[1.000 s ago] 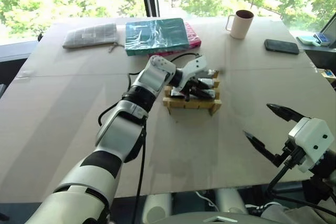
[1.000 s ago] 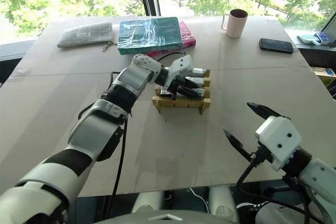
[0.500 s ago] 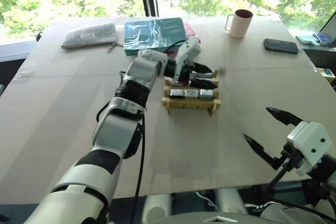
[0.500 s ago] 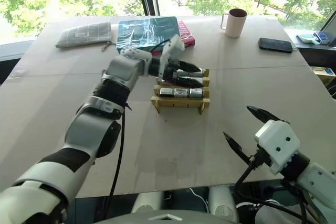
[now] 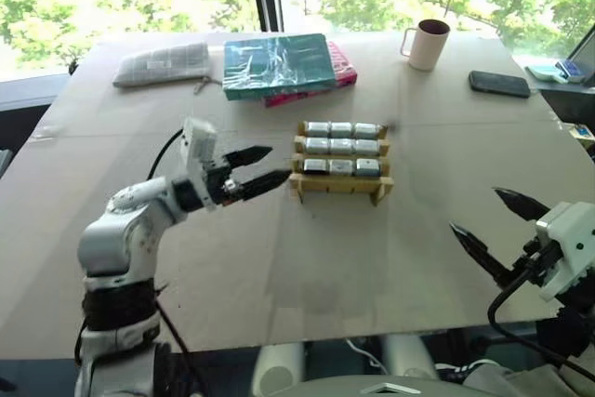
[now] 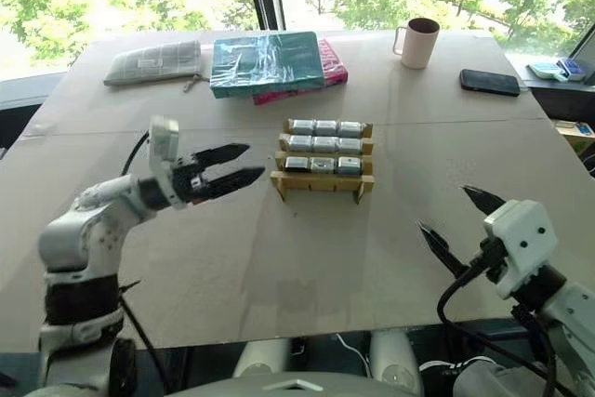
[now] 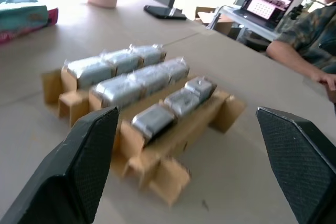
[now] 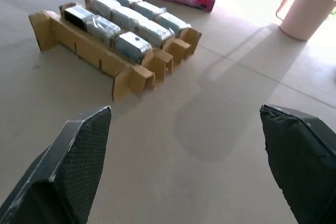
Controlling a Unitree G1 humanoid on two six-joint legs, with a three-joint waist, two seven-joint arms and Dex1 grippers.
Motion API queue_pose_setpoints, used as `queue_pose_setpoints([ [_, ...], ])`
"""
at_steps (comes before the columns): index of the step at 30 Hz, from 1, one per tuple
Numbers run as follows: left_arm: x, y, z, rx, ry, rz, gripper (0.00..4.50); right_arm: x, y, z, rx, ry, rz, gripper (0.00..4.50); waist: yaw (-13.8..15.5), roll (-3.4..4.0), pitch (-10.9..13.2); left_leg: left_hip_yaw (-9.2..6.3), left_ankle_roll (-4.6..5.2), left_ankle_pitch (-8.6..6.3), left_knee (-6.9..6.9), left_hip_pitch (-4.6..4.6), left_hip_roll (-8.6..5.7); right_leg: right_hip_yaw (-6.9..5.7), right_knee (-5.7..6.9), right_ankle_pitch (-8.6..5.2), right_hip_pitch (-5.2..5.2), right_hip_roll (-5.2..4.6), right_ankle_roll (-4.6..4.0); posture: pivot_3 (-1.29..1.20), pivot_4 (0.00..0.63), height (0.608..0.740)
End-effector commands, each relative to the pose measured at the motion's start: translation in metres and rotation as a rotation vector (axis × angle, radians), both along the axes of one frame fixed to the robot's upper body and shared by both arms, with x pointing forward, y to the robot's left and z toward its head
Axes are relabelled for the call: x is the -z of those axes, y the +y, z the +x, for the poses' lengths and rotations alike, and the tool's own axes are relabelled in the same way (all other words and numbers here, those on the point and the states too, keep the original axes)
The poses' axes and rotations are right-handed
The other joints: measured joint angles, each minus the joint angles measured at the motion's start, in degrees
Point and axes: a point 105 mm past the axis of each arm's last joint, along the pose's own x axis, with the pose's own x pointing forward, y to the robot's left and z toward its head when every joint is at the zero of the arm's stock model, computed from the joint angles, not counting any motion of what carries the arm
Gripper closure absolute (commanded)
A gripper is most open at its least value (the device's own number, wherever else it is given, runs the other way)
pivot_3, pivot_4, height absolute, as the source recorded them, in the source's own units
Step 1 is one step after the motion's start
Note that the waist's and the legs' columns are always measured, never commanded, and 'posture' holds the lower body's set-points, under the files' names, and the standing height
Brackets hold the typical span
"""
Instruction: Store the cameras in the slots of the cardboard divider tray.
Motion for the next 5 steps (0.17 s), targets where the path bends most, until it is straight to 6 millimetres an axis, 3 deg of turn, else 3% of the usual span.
queue_pose_setpoints([
  [1, 0.002, 0.014, -0.027, -0.056, -0.046, 0.057, 0.19, -0.001, -0.008, -0.003, 0.009, -0.012, -0.012, 0.00, -0.08, 0.02, -0.04, 0.00, -0.09, -0.05, 0.00, 0.05, 0.00, 0.00, 0.01, -0.03, 0.00, -0.04, 0.04, 0.00, 0.150, 0.740],
  [5, 0.018, 0.027, -0.042, -0.129, -0.017, 0.099, 0.19, 0.003, -0.016, -0.002, 0.019, -0.007, -0.013, 0.00, -0.02, 0.05, -0.05, -0.05, -0.15, -0.09, 0.00, 0.06, 0.03, -0.05, 0.00, -0.09, -0.02, -0.29, 0.13, 0.00, 0.150, 0.740],
])
